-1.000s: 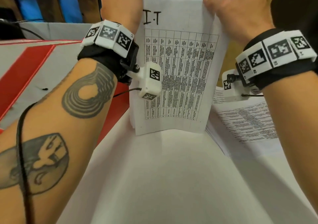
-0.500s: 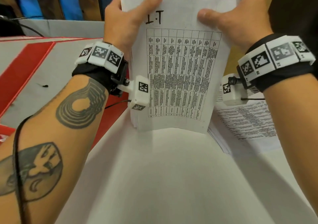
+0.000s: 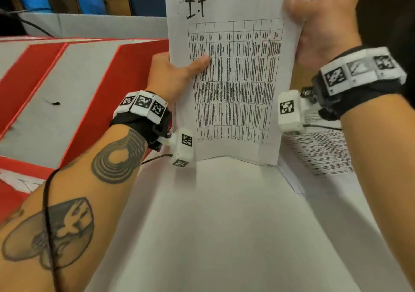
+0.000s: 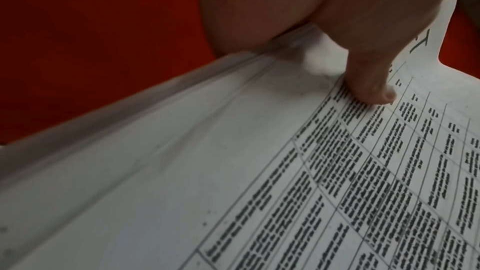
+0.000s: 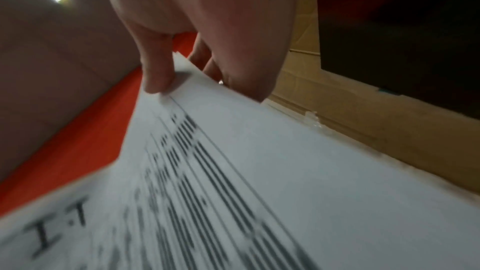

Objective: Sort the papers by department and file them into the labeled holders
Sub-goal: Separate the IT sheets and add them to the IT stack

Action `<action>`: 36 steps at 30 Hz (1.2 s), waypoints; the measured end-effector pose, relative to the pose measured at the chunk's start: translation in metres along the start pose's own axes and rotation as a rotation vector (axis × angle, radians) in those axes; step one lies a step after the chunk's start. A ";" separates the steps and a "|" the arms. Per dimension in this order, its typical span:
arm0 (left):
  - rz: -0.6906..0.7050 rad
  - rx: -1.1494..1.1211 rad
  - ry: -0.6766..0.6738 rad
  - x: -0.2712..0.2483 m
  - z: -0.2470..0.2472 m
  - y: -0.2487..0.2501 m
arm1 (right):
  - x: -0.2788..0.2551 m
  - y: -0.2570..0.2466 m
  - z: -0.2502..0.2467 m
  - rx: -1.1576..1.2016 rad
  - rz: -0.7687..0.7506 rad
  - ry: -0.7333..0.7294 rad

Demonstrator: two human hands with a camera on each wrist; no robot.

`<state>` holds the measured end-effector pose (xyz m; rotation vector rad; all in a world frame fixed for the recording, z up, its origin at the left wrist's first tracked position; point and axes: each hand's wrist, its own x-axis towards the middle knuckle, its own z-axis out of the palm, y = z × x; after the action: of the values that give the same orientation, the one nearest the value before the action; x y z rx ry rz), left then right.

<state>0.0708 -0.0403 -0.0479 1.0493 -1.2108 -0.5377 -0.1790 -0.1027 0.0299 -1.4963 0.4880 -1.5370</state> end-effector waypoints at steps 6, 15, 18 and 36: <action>-0.048 -0.077 0.019 -0.006 0.003 0.004 | -0.004 -0.004 0.008 0.007 -0.033 0.060; -0.052 -0.028 0.006 -0.017 0.011 -0.015 | -0.045 0.073 0.009 -0.189 0.209 0.117; -0.026 -0.008 0.035 -0.011 0.015 -0.007 | -0.040 0.067 0.014 -0.180 0.144 0.194; -0.214 -0.095 -0.011 -0.023 0.001 -0.030 | -0.058 0.096 0.009 -0.213 0.315 0.035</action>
<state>0.0679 -0.0351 -0.0851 1.1024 -1.0777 -0.7599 -0.1481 -0.1023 -0.0787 -1.4707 0.8870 -1.2960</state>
